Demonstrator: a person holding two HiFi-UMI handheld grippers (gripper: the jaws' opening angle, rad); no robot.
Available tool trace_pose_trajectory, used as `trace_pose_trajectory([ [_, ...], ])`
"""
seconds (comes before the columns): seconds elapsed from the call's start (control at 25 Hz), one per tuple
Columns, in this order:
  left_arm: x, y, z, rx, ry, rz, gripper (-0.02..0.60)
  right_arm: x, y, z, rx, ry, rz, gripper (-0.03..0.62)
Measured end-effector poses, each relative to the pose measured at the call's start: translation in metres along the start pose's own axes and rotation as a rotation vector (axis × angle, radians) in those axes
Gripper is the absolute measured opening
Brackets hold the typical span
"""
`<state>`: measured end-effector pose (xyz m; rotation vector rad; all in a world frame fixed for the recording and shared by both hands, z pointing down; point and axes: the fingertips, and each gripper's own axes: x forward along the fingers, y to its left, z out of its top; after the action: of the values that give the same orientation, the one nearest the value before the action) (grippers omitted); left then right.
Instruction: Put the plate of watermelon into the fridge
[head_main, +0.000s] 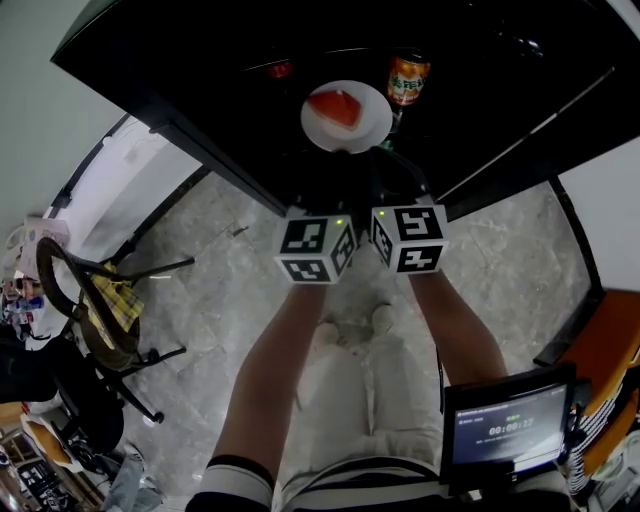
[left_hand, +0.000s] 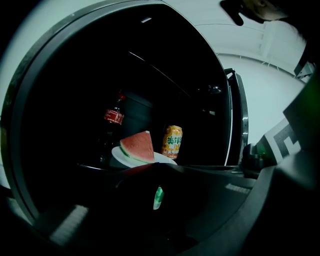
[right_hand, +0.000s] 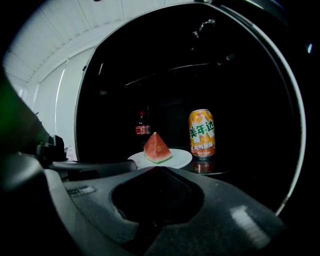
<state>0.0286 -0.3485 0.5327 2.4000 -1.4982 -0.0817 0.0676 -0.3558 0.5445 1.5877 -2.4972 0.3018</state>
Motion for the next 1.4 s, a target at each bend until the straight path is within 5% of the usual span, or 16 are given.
trace_pose_trajectory([
  [0.4,0.010,0.003,0.003,0.103,-0.022,0.043,-0.003,0.012,-0.004,0.005,-0.089,-0.029,0.047,-0.002],
  [0.64,0.018,0.005,0.004,0.088,-0.031,0.044,-0.003,0.020,0.001,0.013,-0.148,-0.043,0.077,-0.002],
  [1.04,0.025,0.025,0.010,0.063,0.010,0.106,-0.003,0.036,0.001,0.015,-0.126,-0.030,0.069,-0.002],
  [1.4,0.031,0.029,0.014,0.051,0.074,0.089,-0.002,0.042,0.000,0.020,-0.111,-0.021,0.063,-0.002],
])
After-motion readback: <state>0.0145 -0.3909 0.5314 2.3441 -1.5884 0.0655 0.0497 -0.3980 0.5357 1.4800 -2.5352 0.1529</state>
